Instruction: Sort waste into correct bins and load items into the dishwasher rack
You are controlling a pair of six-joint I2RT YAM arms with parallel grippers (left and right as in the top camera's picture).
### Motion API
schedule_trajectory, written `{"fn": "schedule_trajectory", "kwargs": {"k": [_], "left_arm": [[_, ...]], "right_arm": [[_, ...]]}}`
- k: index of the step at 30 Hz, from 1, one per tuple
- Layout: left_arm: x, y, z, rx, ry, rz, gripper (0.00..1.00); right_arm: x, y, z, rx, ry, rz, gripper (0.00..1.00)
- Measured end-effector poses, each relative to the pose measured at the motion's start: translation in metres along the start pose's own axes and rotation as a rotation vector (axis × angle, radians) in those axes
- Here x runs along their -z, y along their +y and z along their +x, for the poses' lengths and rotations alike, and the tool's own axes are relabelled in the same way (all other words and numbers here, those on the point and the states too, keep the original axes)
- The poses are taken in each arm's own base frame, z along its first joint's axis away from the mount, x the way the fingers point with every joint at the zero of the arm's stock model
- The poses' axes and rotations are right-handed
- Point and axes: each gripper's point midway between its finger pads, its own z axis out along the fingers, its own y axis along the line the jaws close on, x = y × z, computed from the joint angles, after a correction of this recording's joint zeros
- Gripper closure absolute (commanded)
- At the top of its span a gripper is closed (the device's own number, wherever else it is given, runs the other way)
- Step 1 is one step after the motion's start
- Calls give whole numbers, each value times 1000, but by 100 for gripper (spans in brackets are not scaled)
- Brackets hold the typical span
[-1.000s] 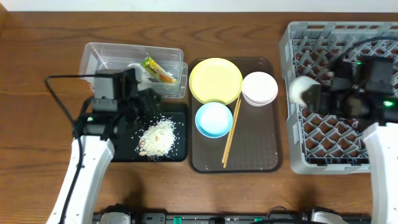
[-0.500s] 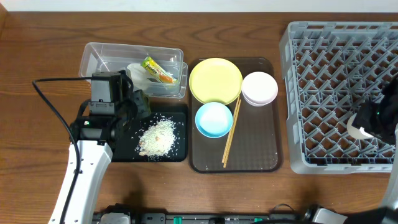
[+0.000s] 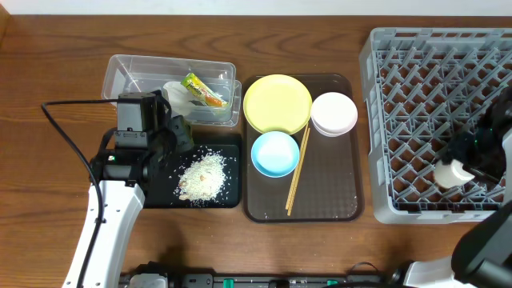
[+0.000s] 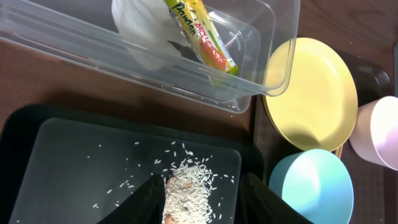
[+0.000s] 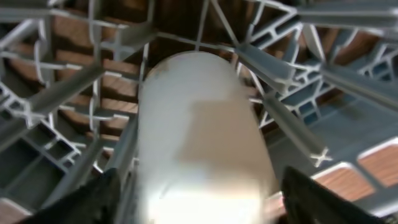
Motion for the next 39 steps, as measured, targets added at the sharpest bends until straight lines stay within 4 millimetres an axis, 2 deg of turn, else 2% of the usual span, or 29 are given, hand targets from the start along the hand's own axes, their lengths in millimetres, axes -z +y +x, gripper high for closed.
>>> {"fn": "schedule_trajectory", "kwargs": {"k": [8, 12, 16, 19, 22, 26, 28, 30, 34, 39], "left_arm": [[0, 1, 1, 1, 5, -2, 57], [0, 1, 3, 2, 14, -6, 57], [0, 4, 8, 5, 31, -15, 57], [0, 11, 13, 9, 49, -52, 57], [1, 18, 18, 13, 65, -93, 57], [0, 24, 21, 16, 80, -123, 57], [-1, 26, 22, 16, 83, -130, 57], [-1, 26, 22, 16, 83, -135, 57], [-1, 27, 22, 16, 83, -139, 57], [-1, 28, 22, 16, 82, -142, 57]], "right_arm": [[5, 15, -5, 0, -30, -88, 15], [31, 33, -19, 29, -169, -162, 17], [80, 72, -35, 152, -393, -242, 20], [116, 117, -38, 300, -546, -308, 22], [130, 163, -27, 447, -598, -362, 25], [123, 223, -9, 612, -597, -414, 33], [109, 246, -6, 663, -581, -416, 33], [94, 262, -5, 692, -565, -403, 33], [54, 279, -11, 688, -521, -325, 34], [3, 283, -16, 632, -437, -243, 37]]}}
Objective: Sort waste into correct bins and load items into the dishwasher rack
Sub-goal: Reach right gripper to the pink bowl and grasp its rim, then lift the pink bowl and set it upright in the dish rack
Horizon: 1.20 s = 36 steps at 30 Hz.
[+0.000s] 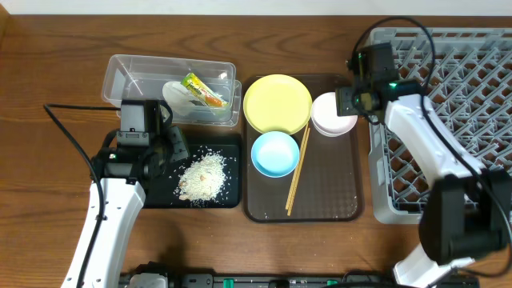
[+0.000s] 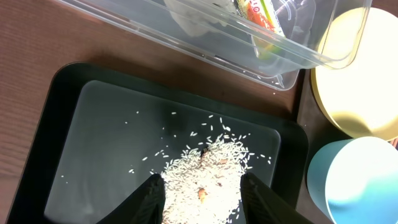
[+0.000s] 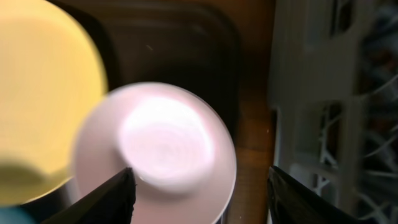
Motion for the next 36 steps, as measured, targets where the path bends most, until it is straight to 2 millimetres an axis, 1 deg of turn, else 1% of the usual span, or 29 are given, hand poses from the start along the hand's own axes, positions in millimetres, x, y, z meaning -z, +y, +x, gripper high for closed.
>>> {"fn": "schedule_trajectory", "kwargs": {"k": [3, 4, 6, 7, 9, 11, 14, 15, 16, 17, 19, 25, 29, 31, 35, 36], "left_arm": [[0, 0, 0, 0, 0, 0, 57], [0, 0, 0, 0, 0, 0, 57], [0, 0, 0, 0, 0, 0, 57], [0, 0, 0, 0, 0, 0, 57], [0, 0, 0, 0, 0, 0, 57], [0, 0, 0, 0, 0, 0, 57], [0, 0, 0, 0, 0, 0, 57], [0, 0, 0, 0, 0, 0, 57], [0, 0, 0, 0, 0, 0, 57], [0, 0, 0, 0, 0, 0, 57], [0, 0, 0, 0, 0, 0, 57], [0, 0, 0, 0, 0, 0, 57], [0, 0, 0, 1, 0, 0, 57], [0, 0, 0, 1, 0, 0, 57], [0, 0, 0, 1, 0, 0, 57], [0, 0, 0, 1, 0, 0, 57]], "right_arm": [[-24, -4, 14, -17, 63, 24, 41], [-30, -4, 19, -22, 81, 30, 45], [-41, -6, 27, -34, 113, 40, 50], [-45, -7, 31, -42, 128, 45, 56], [-53, -8, 38, -61, 155, 53, 71], [-57, -10, 43, -75, 172, 66, 75], [-57, -12, 43, -85, 171, 75, 76], [-57, -12, 42, -85, 170, 77, 79], [-56, -13, 42, -86, 169, 83, 91], [-56, -14, 42, -85, 167, 86, 99], [-53, -16, 39, -93, 153, 96, 99], [-16, -22, 15, -111, 55, 112, 99], [15, -31, -6, -117, -37, 116, 99], [37, -38, -21, -114, -112, 136, 99], [84, -62, -55, -108, -292, 249, 99], [93, -68, -60, -104, -325, 285, 99]]}}
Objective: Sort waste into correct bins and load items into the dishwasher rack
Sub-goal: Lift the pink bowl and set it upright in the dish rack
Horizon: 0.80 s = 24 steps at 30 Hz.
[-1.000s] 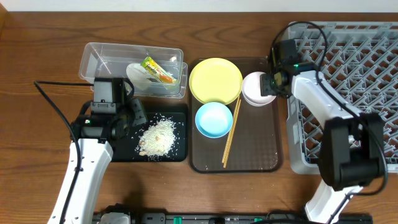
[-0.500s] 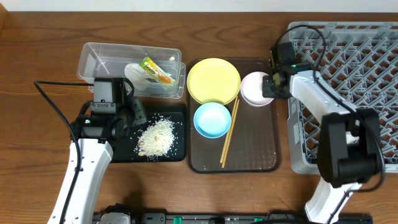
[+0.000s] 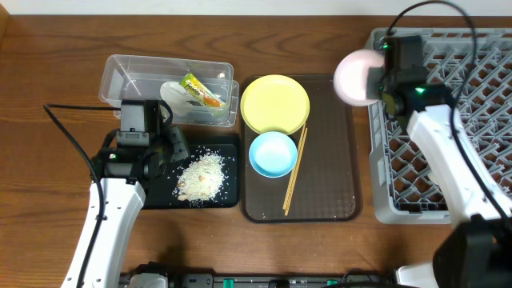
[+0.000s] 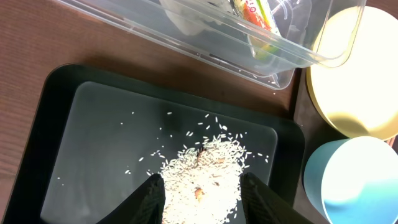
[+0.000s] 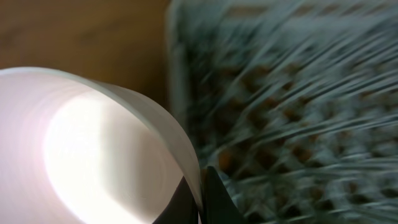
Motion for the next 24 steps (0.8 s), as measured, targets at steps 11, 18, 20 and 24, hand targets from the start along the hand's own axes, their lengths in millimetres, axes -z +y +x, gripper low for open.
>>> {"fn": "schedule_trajectory", "kwargs": {"k": [11, 18, 20, 24], "left_arm": [[0, 0, 0, 0, 1, -1, 57], [0, 0, 1, 0, 2, -1, 57], [0, 0, 1, 0, 3, -1, 57], [0, 0, 1, 0, 3, -1, 57]], "right_arm": [[28, -93, -83, -22, -338, 540, 99], [-7, -119, -88, 34, -340, 688, 99], [-26, -118, -82, 79, -316, 704, 99], [-62, -110, -63, 167, -248, 709, 99]]}}
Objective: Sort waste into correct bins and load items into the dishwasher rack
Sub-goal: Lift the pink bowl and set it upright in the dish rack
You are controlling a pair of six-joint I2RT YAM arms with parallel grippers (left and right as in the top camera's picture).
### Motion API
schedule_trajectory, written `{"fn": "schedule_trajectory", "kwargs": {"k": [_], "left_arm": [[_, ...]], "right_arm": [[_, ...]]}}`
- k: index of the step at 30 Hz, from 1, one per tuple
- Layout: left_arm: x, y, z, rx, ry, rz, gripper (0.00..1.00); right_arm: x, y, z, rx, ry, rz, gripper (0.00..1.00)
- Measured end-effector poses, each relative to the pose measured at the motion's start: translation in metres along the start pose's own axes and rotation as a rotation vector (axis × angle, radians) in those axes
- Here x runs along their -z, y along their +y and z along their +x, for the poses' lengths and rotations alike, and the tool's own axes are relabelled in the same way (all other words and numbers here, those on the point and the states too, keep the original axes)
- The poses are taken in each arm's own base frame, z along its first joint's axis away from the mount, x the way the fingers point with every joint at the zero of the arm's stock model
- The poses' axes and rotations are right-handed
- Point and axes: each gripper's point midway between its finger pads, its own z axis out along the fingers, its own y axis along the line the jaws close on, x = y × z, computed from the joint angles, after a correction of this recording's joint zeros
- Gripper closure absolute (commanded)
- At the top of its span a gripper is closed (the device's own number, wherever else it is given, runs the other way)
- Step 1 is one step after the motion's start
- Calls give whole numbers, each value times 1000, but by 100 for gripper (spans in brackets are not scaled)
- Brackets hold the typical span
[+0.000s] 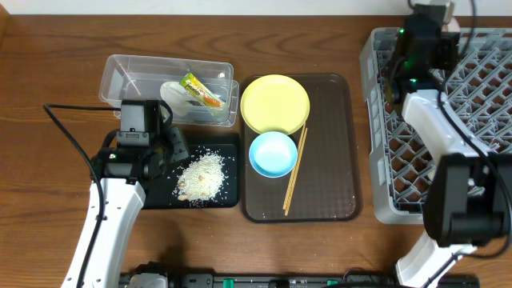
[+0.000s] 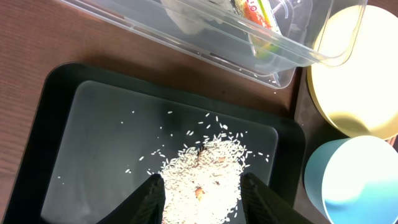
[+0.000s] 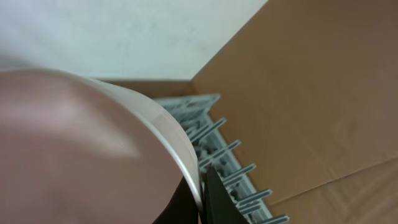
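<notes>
My right gripper (image 3: 203,179) is shut on the rim of the pink bowl (image 3: 81,149), which stands on edge and fills the left of the right wrist view. The right arm (image 1: 419,42) is over the far left corner of the grey dishwasher rack (image 1: 472,120); in the overhead view the bowl is hidden. Over the rice pile (image 2: 202,171) on the black tray (image 2: 56,124), my left gripper (image 2: 202,198) is open and holds nothing. A yellow plate (image 1: 276,104), a blue bowl (image 1: 273,154) and chopsticks (image 1: 294,170) lie on the brown tray (image 1: 328,184).
A clear plastic bin (image 1: 144,76) behind the black tray holds a yellow-green wrapper (image 1: 201,90) and white tissue. Rack pegs (image 3: 224,155) show just beyond the bowl's rim, with a brown board and a white wall behind them.
My right gripper has moved with the pink bowl from beside the rack's left edge to over its far left corner, and the bowl now stands on edge. The left arm has not moved.
My right gripper was first open round a white cup in the rack's near right part. Then it was open over the pink bowl on the brown tray. Then it held that bowl by the rim beside the rack, and now over the rack. The left gripper stayed over the rice.
</notes>
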Motion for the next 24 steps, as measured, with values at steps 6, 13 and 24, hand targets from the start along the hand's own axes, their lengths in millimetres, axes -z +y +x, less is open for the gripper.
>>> {"fn": "schedule_trajectory", "kwargs": {"k": [6, 13, 24], "left_arm": [[0, 0, 0, 0, 0, 0, 57], [0, 0, 0, 0, 1, 0, 57], [0, 0, 0, 0, 2, -1, 57]], "right_arm": [[-11, 28, 25, 77, 38, -7, 99], [-1, 36, 22, 96, 33, -13, 99], [21, 55, 38, 199, 101, -57, 98]]}}
